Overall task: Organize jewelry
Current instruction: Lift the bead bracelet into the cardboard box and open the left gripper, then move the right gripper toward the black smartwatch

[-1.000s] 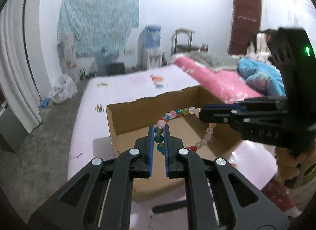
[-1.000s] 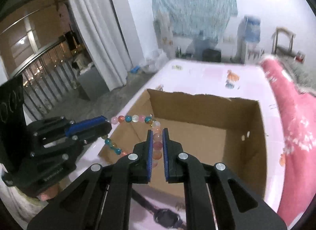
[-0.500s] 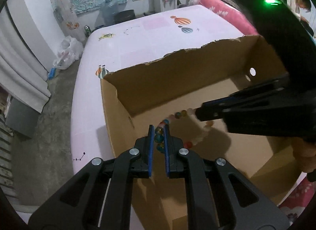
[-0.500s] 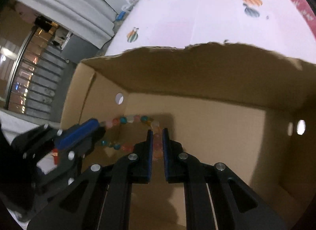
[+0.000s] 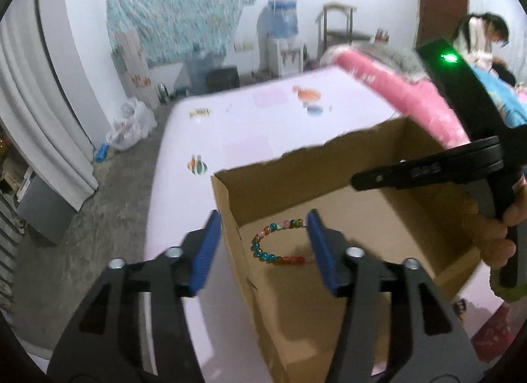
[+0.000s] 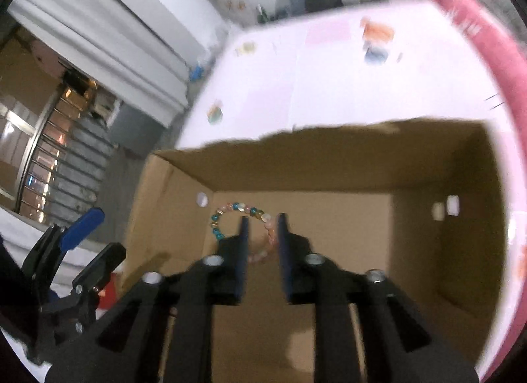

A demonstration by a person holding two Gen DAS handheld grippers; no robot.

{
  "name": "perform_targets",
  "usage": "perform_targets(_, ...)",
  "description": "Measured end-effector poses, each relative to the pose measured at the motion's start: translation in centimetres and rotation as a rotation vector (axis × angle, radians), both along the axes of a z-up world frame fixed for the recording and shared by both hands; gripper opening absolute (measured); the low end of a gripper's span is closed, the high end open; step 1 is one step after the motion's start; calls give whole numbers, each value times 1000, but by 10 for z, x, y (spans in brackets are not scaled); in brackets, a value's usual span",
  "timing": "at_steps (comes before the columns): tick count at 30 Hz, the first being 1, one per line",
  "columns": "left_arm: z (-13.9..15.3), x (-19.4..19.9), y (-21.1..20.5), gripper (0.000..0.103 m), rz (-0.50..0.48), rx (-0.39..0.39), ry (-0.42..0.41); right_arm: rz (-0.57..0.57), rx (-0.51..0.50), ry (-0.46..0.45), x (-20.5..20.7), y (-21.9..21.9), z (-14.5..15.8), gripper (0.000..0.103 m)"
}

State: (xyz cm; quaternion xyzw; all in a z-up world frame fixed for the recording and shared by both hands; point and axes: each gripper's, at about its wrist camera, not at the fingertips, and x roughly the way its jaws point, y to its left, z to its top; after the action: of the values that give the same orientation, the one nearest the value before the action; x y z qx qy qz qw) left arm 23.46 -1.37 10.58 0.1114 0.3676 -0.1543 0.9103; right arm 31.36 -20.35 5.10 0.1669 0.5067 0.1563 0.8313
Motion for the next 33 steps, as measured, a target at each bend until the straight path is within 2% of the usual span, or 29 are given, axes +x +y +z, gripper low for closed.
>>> perform_targets(2, 11, -27, 9, 75, -19, -45, -47, -16, -3, -92, -30, -9, 23, 41)
perform_targets(3, 14, -40, 13, 77, -19, -55, -61, -23, -12, -169, -57, -12, 40, 45)
perform_targets(5, 15, -71, 20, 85, -29, -69, -85, -33, -22, -248, -91, -16, 56, 59)
perform_targets(6, 12, -86, 24, 85, -29, -73, -90, -35, -31, -283, -110, -17, 62, 61)
perform_targets(7, 8, -95, 26, 86, -28, -75, -88, -37, -60, -328, -138, -17, 67, 67)
perform_targets(8, 2, -105, 27, 87, -22, -76, -77, -40, -76, -346, -148, -18, 70, 73)
perform_targets(11, -32, -127, 31, 88, 4, -56, -6, -63, -174, -376, -195, -12, 58, 84)
perform_targets(15, -97, -137, 33, 88, 72, -38, 167, -79, -296, -309, -239, -3, 17, 85)
perform_targets(18, -130, -142, 37, 88, 93, -17, 233, -115, -343, -181, -261, -3, -27, 85)
perform_targets(20, -147, -144, 37, 88, 104, 27, 258, -145, -373, -123, -265, -9, -52, 85)
perform_targets(24, -152, -149, 44, 90, 109, 10, 243, -200, -416, -62, -275, -17, -79, 85)
perform_targets(26, -153, -148, 46, 95, 115, 8, 236, -209, -417, -45, -274, -17, -83, 85)
perform_targets(33, -154, -144, 46, 96, 116, -10, 221, -223, -486, -11, -270, -9, -99, 86)
